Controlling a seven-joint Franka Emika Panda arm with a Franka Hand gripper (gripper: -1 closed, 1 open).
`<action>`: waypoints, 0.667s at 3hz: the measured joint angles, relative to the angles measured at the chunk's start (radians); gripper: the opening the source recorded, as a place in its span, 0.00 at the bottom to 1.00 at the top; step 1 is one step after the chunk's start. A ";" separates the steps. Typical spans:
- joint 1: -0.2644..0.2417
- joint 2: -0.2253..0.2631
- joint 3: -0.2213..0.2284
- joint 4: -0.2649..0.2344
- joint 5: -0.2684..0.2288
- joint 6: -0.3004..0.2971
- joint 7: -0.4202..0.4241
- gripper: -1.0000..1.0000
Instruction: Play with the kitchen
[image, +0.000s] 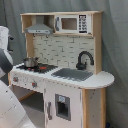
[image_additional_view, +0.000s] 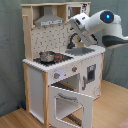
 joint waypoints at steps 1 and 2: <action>-0.045 0.066 0.029 0.058 0.034 -0.014 -0.059 1.00; -0.080 0.142 0.072 0.103 0.046 -0.037 -0.098 1.00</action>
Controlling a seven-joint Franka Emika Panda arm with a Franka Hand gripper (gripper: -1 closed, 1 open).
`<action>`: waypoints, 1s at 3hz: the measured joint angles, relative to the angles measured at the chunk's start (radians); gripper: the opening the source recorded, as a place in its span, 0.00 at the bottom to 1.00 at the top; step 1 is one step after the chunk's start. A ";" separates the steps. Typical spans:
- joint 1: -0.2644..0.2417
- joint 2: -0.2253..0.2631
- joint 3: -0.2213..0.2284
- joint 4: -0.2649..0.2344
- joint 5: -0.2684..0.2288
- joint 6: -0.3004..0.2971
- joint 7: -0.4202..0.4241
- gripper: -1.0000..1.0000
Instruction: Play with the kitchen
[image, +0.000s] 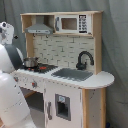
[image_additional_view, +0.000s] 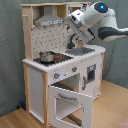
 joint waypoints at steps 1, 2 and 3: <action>-0.024 0.078 0.051 0.029 0.000 -0.036 -0.023 1.00; -0.041 0.166 0.101 0.047 0.000 -0.085 -0.051 1.00; -0.044 0.259 0.130 0.055 0.000 -0.121 -0.082 1.00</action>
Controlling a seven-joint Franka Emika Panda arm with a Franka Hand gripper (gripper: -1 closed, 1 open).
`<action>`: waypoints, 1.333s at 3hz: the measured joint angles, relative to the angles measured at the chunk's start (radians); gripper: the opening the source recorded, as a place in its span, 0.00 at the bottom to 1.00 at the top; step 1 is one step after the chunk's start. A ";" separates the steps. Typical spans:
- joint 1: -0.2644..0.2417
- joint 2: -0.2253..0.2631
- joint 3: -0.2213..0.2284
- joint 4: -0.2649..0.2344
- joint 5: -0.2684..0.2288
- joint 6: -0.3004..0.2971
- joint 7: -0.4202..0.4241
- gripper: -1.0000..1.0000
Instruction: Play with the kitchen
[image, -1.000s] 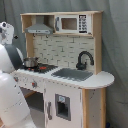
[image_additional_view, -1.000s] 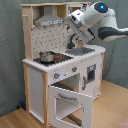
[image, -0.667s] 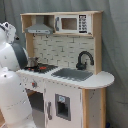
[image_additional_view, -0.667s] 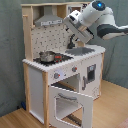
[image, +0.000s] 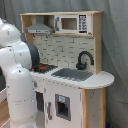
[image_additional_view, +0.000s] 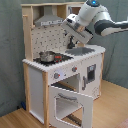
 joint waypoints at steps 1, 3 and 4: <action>0.004 0.111 0.015 0.000 0.000 -0.012 -0.031 1.00; 0.042 0.291 0.010 0.029 -0.005 -0.048 -0.120 1.00; 0.079 0.347 -0.003 0.070 -0.013 -0.098 -0.160 1.00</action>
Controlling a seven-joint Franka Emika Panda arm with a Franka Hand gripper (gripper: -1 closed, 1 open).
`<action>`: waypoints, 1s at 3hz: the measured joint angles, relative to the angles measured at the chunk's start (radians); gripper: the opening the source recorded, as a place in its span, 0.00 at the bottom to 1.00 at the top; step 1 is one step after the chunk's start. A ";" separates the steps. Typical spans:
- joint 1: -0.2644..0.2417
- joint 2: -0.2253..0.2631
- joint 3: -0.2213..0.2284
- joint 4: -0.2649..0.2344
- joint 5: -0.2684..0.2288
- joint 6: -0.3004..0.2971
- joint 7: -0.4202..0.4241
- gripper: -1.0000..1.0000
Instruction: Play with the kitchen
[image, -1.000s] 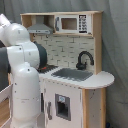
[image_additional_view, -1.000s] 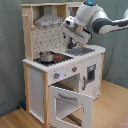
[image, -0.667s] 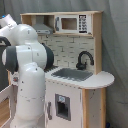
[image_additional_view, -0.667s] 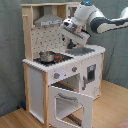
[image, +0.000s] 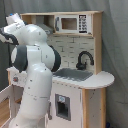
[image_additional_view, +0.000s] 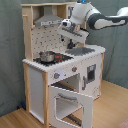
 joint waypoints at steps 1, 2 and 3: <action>0.069 0.055 -0.032 0.054 -0.018 -0.059 -0.030 1.00; 0.143 0.100 -0.072 0.100 -0.039 -0.098 -0.044 1.00; 0.234 0.151 -0.128 0.149 -0.069 -0.125 -0.050 1.00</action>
